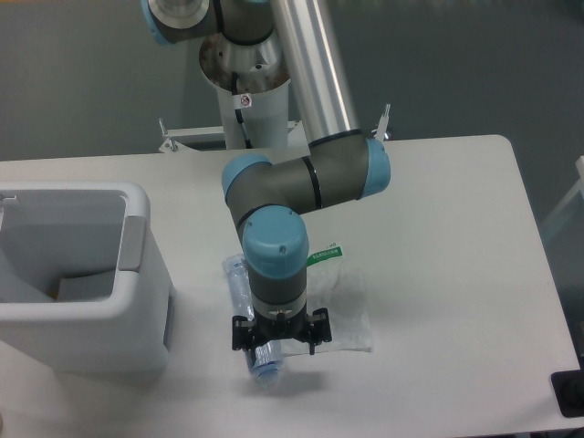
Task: Place the trash in the trash can
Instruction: 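Close the gripper around the bottle's cap end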
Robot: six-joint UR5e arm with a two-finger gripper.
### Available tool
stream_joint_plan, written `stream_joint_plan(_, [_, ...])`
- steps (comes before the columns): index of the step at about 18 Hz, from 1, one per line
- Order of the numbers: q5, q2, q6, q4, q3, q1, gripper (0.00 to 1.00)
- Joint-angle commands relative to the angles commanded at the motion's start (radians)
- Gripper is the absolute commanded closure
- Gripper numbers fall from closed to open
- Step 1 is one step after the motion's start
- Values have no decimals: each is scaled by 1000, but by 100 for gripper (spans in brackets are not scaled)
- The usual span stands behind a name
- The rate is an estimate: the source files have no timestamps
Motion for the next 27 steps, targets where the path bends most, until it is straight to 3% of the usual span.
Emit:
stream_joint_plan(22, [2,-77,-41,3,14,-26,0])
stream_joint_plan(27, [2,-80,-41,3,11,-26,9])
